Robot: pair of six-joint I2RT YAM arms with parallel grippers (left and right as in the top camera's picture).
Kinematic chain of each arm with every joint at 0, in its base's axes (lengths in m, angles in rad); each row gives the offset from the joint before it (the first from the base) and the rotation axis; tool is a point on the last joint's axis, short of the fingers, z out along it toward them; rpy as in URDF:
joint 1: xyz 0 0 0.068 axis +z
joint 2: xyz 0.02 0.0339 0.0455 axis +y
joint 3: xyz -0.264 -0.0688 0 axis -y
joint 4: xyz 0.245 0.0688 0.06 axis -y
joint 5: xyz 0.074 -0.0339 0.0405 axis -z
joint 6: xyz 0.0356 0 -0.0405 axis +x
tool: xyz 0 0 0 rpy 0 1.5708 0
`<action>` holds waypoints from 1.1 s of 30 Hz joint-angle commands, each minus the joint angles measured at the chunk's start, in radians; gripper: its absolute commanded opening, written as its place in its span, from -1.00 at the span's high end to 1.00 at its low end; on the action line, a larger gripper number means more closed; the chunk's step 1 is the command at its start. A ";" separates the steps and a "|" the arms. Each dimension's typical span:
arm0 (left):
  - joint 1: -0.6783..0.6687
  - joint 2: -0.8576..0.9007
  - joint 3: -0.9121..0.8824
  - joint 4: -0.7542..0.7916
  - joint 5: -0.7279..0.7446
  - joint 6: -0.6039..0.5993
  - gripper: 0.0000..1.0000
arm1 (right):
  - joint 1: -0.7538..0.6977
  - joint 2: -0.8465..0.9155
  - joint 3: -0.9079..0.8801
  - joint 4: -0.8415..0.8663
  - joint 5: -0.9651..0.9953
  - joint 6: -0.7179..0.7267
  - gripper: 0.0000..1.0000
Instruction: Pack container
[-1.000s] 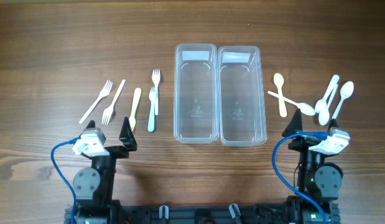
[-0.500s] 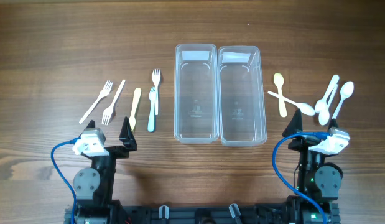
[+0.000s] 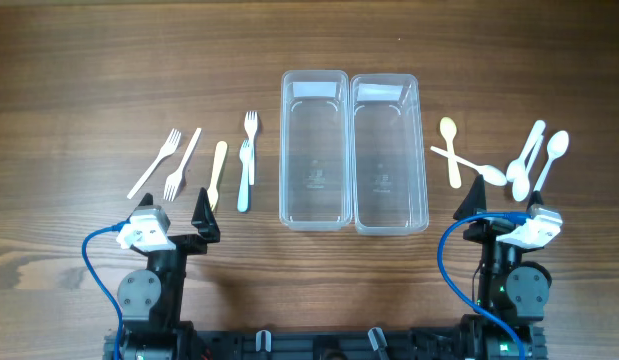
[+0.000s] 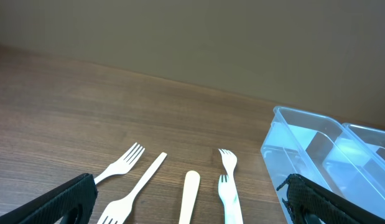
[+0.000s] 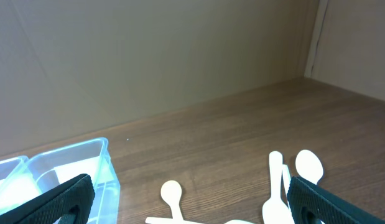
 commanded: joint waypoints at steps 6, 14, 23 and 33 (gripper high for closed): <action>-0.004 0.004 0.010 -0.024 -0.009 -0.016 -1.00 | -0.002 0.008 -0.001 0.019 -0.013 0.140 -0.99; -0.004 0.004 0.010 -0.024 -0.009 -0.016 -0.99 | -0.002 0.105 0.071 0.053 -0.011 0.052 -1.00; -0.004 0.004 0.010 -0.024 -0.009 -0.016 -1.00 | -0.002 0.666 0.481 0.021 -0.071 -0.001 -1.00; -0.004 0.004 0.010 -0.024 -0.009 -0.016 -1.00 | -0.002 1.316 1.217 -0.553 -0.080 -0.238 -1.00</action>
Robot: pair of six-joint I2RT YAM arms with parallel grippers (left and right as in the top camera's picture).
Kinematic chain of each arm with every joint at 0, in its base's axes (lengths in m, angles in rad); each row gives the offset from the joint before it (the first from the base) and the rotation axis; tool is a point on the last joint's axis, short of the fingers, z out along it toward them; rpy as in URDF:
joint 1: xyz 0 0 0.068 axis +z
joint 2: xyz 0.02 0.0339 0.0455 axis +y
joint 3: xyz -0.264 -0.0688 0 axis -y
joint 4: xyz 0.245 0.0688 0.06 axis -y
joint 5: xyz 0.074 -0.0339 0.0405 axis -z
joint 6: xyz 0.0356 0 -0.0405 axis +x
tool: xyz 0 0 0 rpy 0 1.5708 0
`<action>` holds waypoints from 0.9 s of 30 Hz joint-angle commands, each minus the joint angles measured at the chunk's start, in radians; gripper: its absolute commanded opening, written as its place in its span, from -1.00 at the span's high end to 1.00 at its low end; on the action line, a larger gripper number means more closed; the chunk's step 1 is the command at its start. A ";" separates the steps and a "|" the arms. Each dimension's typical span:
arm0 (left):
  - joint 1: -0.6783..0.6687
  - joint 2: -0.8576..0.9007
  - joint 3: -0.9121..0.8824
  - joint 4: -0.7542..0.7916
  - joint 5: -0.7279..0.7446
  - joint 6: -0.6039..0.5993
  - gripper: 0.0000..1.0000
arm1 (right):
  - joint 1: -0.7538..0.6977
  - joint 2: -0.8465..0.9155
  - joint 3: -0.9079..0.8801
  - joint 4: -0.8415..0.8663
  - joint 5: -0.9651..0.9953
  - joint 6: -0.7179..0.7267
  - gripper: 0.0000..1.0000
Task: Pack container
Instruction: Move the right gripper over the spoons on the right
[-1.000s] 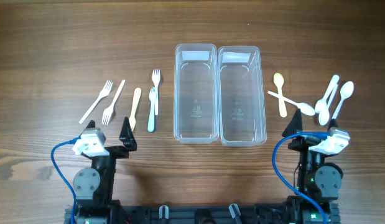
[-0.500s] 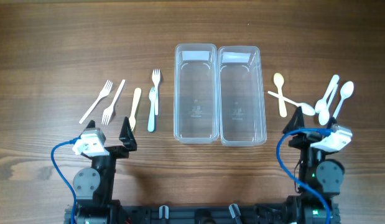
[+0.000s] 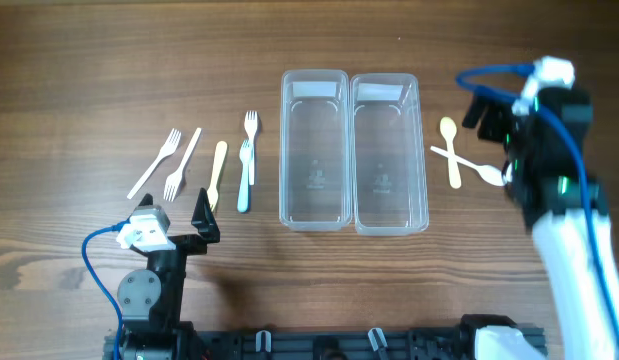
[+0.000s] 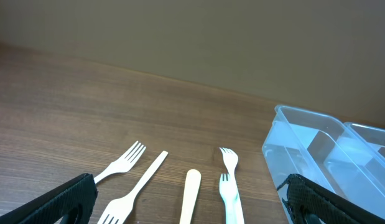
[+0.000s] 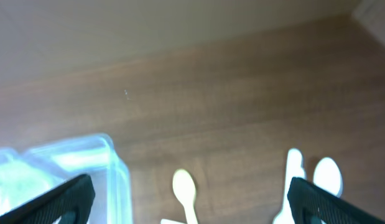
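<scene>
Two clear empty containers [image 3: 314, 150] [image 3: 389, 152] stand side by side mid-table. To their left lie white forks [image 3: 182, 163], a cream utensil [image 3: 218, 172] and a light blue fork [image 3: 244, 178]. At the right, a cream spoon [image 3: 450, 150] is crossed by a white spoon [image 3: 471, 166]; more white spoons [image 5: 326, 177] show in the right wrist view. My right gripper [image 5: 195, 208] hangs open above the spoons, holding nothing; its arm hides those white spoons from overhead. My left gripper [image 3: 174, 215] rests open near the front, behind the forks.
The right container's corner [image 5: 111, 162] shows at the left of the blurred right wrist view. Bare wooden table [image 3: 89, 80] lies beyond and around the utensils.
My right arm has left its rest place at the front right and now stands raised over the spoons beside the right container, still open. The left arm has not moved.
</scene>
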 commanded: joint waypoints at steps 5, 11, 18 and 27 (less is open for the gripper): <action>-0.004 0.000 0.007 -0.019 -0.006 -0.016 -0.99 | -0.002 0.199 0.248 -0.160 -0.001 -0.311 -0.99; -0.004 0.000 0.007 -0.019 -0.005 -0.016 -1.00 | -0.002 0.193 0.247 -0.300 -0.002 -0.428 -0.97; -0.004 0.000 0.007 -0.019 -0.006 -0.016 -1.00 | -0.004 0.235 0.246 -0.419 -0.038 -0.547 -0.53; -0.004 0.000 0.007 -0.019 -0.006 -0.016 -1.00 | -0.010 0.450 0.246 -0.419 -0.038 -0.642 0.10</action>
